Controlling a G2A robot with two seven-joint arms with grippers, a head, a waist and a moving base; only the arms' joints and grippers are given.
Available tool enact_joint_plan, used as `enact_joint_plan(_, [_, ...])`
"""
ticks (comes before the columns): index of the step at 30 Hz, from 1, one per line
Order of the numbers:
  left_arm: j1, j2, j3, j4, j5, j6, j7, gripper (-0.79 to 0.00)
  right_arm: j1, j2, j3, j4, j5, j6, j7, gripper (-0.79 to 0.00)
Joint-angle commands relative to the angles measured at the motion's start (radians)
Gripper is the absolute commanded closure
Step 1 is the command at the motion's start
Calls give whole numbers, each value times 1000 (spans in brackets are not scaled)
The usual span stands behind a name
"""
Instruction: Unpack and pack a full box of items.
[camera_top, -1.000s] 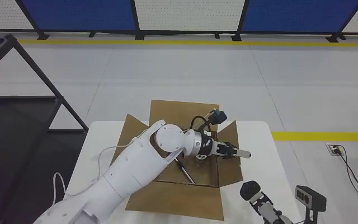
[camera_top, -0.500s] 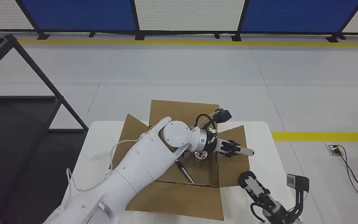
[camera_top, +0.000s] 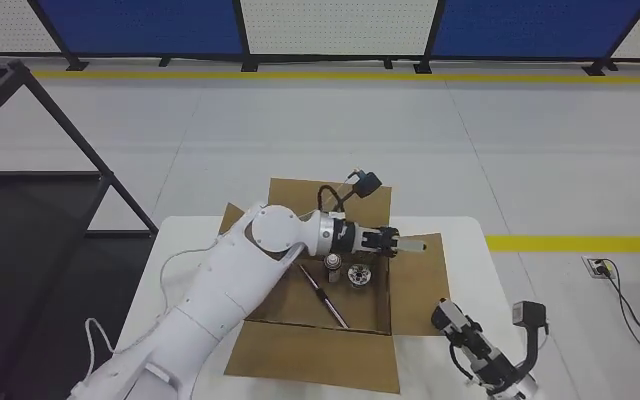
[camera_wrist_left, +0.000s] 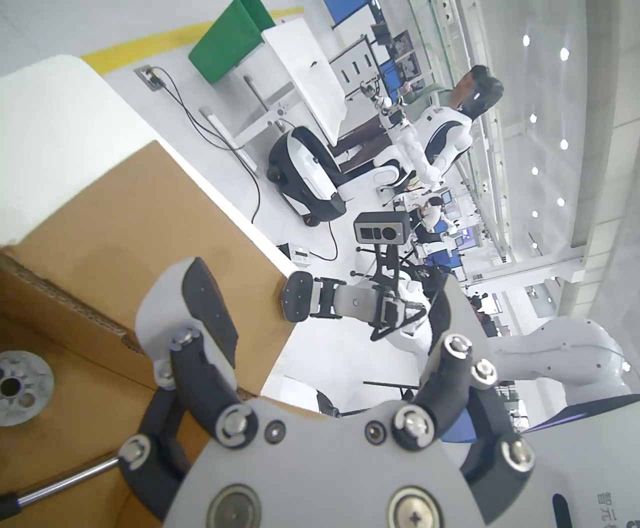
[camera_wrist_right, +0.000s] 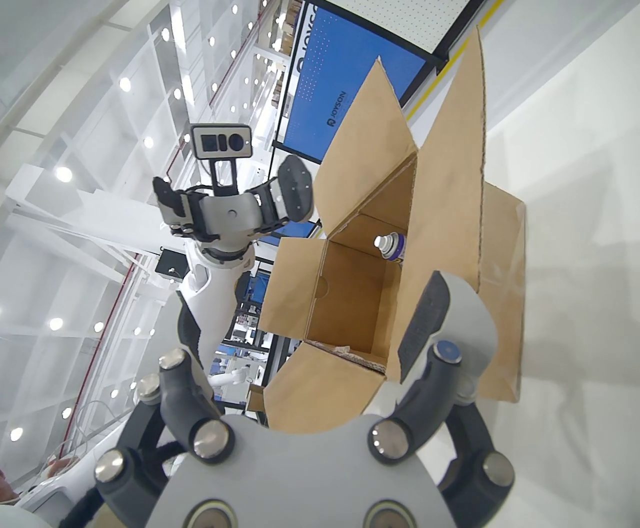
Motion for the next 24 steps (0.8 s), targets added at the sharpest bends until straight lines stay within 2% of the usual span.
enact_joint_plan(1, [35,37,-65,-61,35,2,3,-785,11,2,1,3,-33,42,-27,-785])
enact_joint_plan(5, [153,114,-199,-246,138,50,-15,-785,19,2,-27,-9,-56,85,-42,-785])
enact_joint_plan(19, [153,114,-199,-246,138,50,-15,-785,20,2,-33,-9,-57,82,-44,-785])
enact_joint_plan(24, [198,121,-230,-300,145,51,63,-785,43,6,-60,6,-80,92,-43,-785])
